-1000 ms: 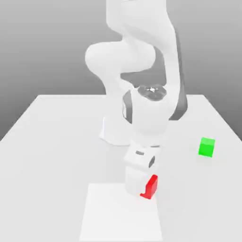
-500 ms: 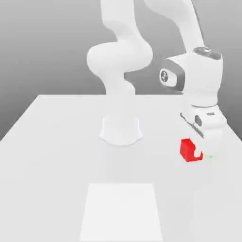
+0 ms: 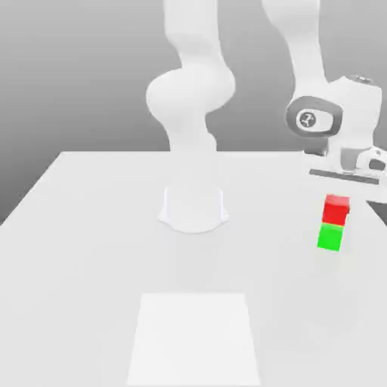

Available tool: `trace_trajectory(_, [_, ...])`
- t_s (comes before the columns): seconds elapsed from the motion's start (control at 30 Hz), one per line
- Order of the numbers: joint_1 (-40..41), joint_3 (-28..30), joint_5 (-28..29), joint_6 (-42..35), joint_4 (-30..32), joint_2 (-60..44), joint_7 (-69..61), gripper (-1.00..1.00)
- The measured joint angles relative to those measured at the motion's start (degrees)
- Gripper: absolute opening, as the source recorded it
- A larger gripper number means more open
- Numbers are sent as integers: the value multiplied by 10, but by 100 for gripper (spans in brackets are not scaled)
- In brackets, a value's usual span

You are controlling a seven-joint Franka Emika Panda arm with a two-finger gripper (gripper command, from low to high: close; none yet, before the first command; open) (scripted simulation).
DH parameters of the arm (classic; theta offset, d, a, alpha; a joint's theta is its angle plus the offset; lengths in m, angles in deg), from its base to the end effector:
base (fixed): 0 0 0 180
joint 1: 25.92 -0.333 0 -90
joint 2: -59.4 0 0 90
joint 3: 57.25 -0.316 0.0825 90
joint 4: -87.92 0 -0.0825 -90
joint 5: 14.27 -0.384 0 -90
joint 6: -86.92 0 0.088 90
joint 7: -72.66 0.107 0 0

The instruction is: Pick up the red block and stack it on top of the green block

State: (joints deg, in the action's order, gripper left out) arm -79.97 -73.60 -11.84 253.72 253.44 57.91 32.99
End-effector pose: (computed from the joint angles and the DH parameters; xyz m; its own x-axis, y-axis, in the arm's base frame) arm 0.1123 0.3263 0.1842 -0.3816 0.9243 -0.0034 0.9243 0.3816 0.0001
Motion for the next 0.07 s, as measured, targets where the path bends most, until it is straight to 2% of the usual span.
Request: trace_trajectory(0.07, [0, 0, 0, 0, 0, 0, 0, 100])
